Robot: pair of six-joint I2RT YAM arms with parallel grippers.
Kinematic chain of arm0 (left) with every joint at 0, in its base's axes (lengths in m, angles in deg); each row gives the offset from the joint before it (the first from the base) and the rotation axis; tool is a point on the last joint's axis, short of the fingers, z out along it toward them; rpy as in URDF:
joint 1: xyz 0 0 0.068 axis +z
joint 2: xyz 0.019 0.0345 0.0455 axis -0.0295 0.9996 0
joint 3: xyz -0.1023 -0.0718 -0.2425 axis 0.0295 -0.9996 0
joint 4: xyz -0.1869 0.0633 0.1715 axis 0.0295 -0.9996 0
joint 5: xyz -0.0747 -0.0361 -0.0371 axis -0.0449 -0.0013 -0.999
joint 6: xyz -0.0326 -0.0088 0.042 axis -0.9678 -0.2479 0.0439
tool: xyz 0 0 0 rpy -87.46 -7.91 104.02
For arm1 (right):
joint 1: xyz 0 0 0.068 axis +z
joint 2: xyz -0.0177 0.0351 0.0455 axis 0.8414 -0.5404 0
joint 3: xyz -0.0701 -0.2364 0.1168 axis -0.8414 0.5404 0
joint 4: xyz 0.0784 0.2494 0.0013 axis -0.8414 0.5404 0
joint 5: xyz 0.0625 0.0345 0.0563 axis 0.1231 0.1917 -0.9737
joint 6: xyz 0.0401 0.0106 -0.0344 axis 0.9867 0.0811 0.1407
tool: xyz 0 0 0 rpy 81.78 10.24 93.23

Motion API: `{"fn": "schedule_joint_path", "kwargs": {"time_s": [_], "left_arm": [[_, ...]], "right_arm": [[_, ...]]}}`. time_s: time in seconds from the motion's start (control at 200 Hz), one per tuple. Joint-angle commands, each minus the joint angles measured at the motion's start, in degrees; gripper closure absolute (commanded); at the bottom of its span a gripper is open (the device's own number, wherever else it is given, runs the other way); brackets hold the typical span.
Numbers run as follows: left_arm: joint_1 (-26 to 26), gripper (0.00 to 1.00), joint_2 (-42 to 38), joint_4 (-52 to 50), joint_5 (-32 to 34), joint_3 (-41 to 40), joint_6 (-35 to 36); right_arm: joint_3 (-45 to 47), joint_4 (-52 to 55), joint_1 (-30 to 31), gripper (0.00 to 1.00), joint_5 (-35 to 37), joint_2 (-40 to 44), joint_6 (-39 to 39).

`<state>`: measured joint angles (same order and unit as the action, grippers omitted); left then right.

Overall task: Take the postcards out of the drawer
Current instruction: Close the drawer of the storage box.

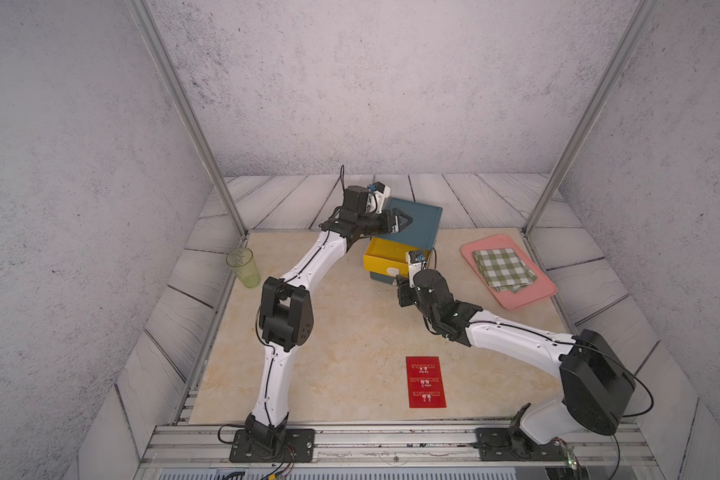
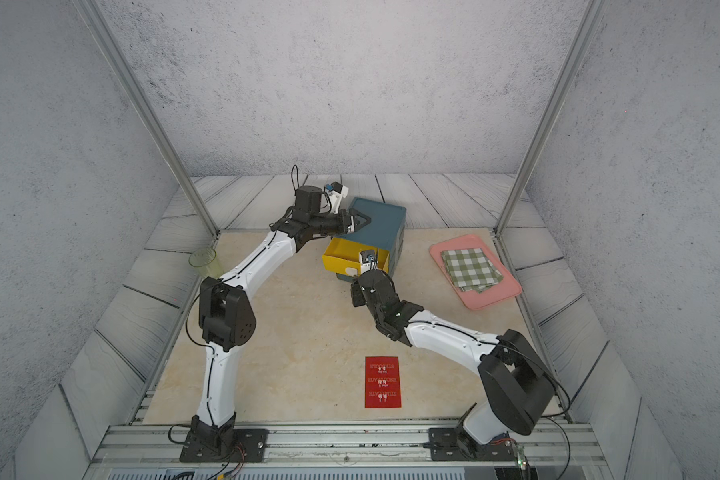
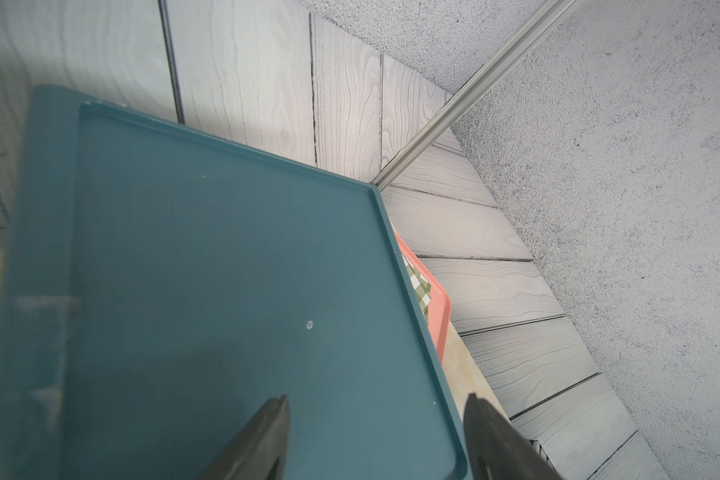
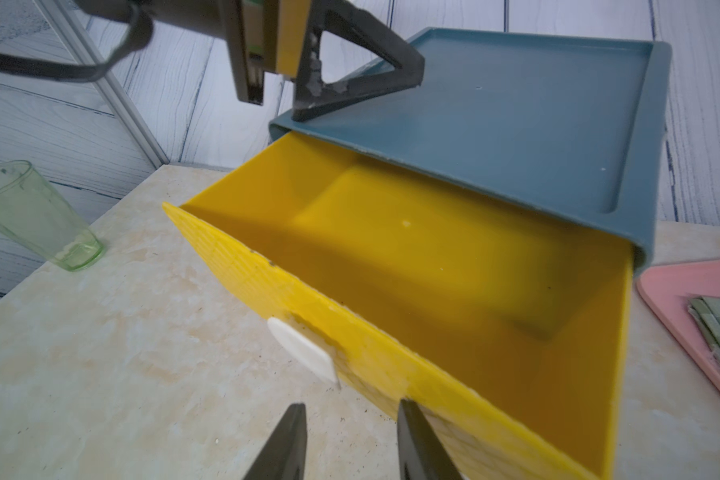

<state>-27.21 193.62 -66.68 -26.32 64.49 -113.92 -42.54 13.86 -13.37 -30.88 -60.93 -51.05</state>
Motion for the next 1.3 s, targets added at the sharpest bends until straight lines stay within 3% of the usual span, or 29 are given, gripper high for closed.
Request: {"fn": "schedule_joint_path", "kwargs": {"time_s": [0.0,1.296], "left_arm": [[0.21,0.28,0.8,-2.56,-0.35,-0.4,0.15],[0.29,0.28,-1.67,-1.68,-0.57,-5.23,0.07]], "right_arm": [[0.83,-4.28,-1.72,0.61,0.27,-1.72,0.35],[-7.6,-9.66,-7.88,0.61,-4.41,-12.82,3.27]]}}
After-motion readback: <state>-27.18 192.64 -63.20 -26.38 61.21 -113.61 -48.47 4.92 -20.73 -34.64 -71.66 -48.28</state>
